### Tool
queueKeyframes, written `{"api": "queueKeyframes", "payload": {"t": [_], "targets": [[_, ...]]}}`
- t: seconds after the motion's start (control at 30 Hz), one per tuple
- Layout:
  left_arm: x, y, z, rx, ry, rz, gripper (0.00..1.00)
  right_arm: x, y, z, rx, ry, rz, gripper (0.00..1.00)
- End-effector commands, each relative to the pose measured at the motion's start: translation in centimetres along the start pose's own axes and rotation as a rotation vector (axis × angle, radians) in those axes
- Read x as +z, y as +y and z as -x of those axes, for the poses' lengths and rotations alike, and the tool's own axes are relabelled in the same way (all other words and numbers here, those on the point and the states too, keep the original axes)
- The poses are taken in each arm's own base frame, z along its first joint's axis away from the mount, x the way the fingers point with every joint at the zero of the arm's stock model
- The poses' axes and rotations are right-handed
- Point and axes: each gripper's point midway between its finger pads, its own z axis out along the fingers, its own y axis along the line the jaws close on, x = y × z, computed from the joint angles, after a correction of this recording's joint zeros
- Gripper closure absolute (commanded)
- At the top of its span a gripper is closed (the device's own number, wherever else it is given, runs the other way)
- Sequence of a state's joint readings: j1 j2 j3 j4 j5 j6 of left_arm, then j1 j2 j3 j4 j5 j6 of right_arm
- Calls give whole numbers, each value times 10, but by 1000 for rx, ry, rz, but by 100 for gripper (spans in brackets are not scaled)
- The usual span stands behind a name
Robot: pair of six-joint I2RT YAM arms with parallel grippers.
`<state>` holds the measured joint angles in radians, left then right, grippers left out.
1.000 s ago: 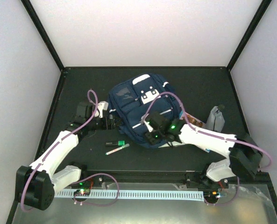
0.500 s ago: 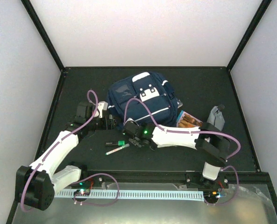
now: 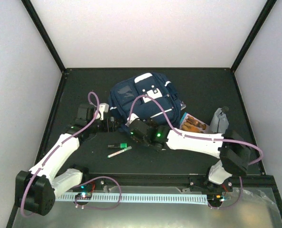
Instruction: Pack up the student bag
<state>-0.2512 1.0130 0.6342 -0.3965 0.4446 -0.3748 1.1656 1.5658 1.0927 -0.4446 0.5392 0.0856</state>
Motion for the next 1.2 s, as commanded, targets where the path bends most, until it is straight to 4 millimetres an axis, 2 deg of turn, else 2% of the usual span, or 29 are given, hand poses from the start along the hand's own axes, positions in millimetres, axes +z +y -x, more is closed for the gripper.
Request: {"api": "queueKeyframes", "payload": {"t": [0.0,0.2,0.4,0.47,0.57,0.6,0.67,0.73,0.8,0.87,0.97,1.07,1.17], "targets": [[-14,-12,20,45,-65,-3,20,22,8,5,-43,29,-30,14],[-17,-6,20,41,-71,39,19,56,6,-11,-88,159,-163,11],[-25,29,23,-82,-116,216,15,74,-4,-23,-44,188,-211,14],[-26,40,23,-136,-131,252,15,85,-8,-29,-39,202,-221,19],[-29,55,23,-218,-150,292,15,96,-7,-38,-70,223,-234,33],[-30,60,22,-242,-153,303,16,96,-7,-37,-70,220,-233,42],[-30,65,20,-266,-153,313,16,92,-6,-34,-58,197,-215,64],[-30,65,20,-260,-152,307,16,81,-12,-22,-18,146,-208,80],[-29,61,20,-241,-147,283,16,66,-20,-10,17,95,-208,86],[-27,53,20,-203,-136,239,16,49,-31,5,48,49,-211,98],[-24,42,19,-153,-115,175,16,19,-47,27,82,-19,-205,98],[-22,32,19,-124,-120,117,16,-5,-62,40,114,-68,-172,98],[-21,25,21,-107,-135,67,16,-13,-66,41,136,-80,-82,97]]}}
